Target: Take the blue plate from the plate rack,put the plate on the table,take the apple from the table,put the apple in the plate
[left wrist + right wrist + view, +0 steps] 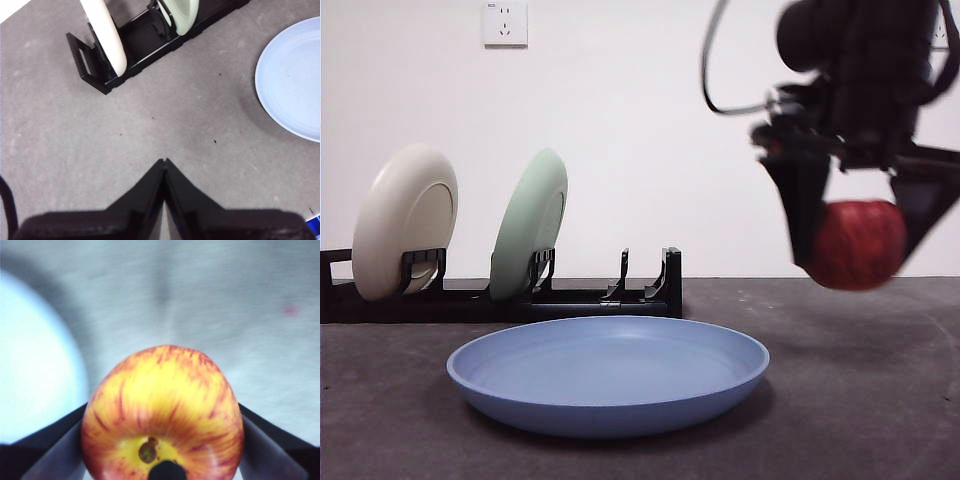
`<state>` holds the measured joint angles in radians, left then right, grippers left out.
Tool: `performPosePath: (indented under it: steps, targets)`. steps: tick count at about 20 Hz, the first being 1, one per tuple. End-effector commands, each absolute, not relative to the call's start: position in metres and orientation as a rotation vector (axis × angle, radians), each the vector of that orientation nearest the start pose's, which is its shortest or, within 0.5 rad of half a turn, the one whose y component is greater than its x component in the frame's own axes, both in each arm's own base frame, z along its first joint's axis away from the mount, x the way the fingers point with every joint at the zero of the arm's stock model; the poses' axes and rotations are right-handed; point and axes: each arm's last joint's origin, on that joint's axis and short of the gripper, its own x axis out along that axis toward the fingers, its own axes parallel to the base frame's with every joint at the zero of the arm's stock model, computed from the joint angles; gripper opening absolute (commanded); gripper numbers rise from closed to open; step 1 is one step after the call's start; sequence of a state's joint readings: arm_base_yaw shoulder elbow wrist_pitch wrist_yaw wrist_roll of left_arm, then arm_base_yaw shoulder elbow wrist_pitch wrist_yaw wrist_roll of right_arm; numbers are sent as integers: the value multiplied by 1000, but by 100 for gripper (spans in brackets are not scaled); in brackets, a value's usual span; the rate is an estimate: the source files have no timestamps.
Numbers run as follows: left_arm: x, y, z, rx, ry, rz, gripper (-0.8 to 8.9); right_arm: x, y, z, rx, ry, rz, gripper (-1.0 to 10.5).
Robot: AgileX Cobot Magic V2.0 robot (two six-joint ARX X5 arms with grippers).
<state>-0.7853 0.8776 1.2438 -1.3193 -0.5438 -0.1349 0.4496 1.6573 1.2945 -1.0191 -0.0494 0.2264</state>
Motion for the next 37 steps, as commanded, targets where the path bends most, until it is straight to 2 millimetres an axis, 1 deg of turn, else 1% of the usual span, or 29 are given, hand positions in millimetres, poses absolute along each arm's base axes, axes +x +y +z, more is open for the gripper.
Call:
performPosePath:
  steps: [1, 4, 7, 9, 11, 14, 16, 21, 29, 37]
  targets:
    - [87, -65, 388, 443, 715, -170, -9, 276, 160, 248, -103, 1375, 320, -10]
    - [87, -63, 393, 457, 688, -144, -9, 264, 192, 256, -90, 1327, 430, -11]
    - [85, -60, 394, 464, 670, -114, -9, 252, 223, 251, -62, 1327, 532, -11]
    - [84, -60, 395, 464, 666, -110, -9, 248, 242, 244, -73, 1319, 586, -11]
    - [84, -59, 395, 464, 665, -109, -9, 248, 258, 232, -98, 1327, 610, -11]
    - [83, -58, 395, 461, 661, -108, -9, 254, 274, 213, -135, 1360, 619, -10]
    - [82, -57, 396, 457, 656, -108, -9, 258, 279, 202, -148, 1368, 614, -11]
    - [81, -56, 396, 453, 652, -108, -9, 262, 283, 181, -193, 1408, 578, -10]
    - [81, -56, 396, 453, 652, -108, -9, 261, 285, 178, -196, 1415, 568, -10]
    - [81, -56, 396, 454, 652, -108, -9, 260, 287, 172, -235, 1412, 543, 4]
